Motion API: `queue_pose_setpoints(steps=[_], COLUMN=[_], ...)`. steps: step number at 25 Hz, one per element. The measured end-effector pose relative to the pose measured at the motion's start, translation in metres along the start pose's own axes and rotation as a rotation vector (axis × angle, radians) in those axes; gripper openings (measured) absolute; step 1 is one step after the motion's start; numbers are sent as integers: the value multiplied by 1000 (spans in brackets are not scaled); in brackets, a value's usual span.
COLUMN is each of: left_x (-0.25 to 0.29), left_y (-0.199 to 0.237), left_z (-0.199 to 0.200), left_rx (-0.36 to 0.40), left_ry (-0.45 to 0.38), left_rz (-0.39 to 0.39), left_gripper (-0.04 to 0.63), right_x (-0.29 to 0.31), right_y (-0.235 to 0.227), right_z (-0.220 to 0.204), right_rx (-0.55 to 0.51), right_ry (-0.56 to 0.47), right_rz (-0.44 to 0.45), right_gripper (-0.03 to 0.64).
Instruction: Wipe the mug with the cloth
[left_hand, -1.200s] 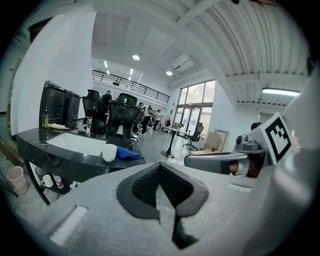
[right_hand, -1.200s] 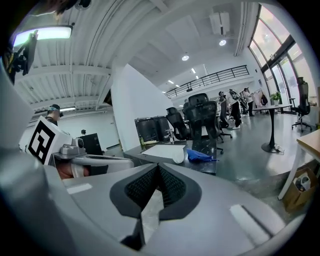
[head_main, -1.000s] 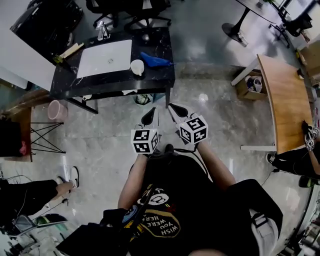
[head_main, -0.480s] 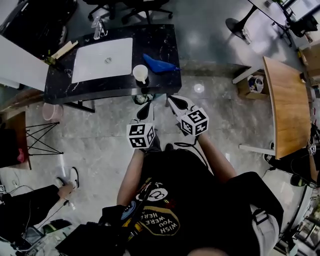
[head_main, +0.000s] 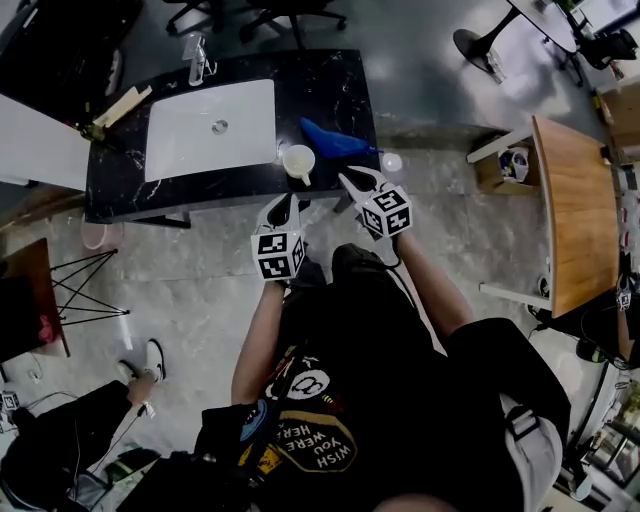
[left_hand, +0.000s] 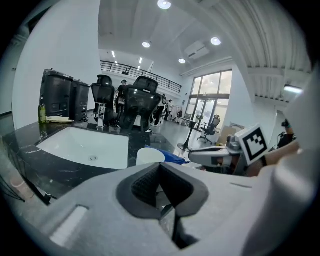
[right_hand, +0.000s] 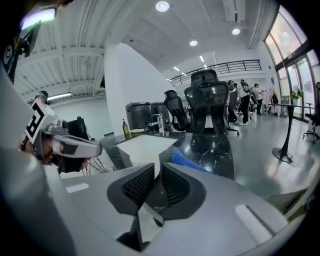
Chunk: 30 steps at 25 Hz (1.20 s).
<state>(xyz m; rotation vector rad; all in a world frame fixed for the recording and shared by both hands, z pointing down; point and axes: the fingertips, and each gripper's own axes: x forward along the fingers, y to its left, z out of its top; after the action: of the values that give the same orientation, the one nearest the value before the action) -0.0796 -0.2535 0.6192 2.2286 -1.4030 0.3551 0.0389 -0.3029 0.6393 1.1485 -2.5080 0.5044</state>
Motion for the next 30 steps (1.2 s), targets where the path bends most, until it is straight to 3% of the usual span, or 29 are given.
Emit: queue_pose_setpoints(steps=[4, 9, 12, 15, 17, 20, 24, 27, 30], left_x=[5, 16, 24, 29, 31, 33, 44, 54, 62], left_y=[25, 42, 47, 50, 50, 51, 54, 52, 50], left_z=[-1, 4, 5, 8, 9, 5, 7, 10, 15], left_rx=[-48, -107, -126, -132, -134, -150, -163, -159, -165], left_ry=[4, 8, 10, 5, 3, 9, 9, 10, -2], left_rz=[50, 120, 145, 168, 176, 183, 192, 187, 166], left_gripper=[3, 3, 3, 3, 3, 3, 3, 3, 3], right_x=[41, 89, 115, 135, 139, 137, 130, 123, 119], right_y=[-30, -63, -71, -77, -79, -75, -59, -51, -55], right_z=[13, 4, -10, -29, -38, -41, -44, -45, -33], right_rx=[-58, -151, -147, -166, -201, -260, -416, -493, -513], right_ry=[17, 142, 229, 327, 370, 354, 369, 390, 375], right_rz=[14, 1, 27, 40, 34, 51, 116, 130, 87], right_gripper=[104, 219, 380, 419, 417, 389, 140, 118, 118])
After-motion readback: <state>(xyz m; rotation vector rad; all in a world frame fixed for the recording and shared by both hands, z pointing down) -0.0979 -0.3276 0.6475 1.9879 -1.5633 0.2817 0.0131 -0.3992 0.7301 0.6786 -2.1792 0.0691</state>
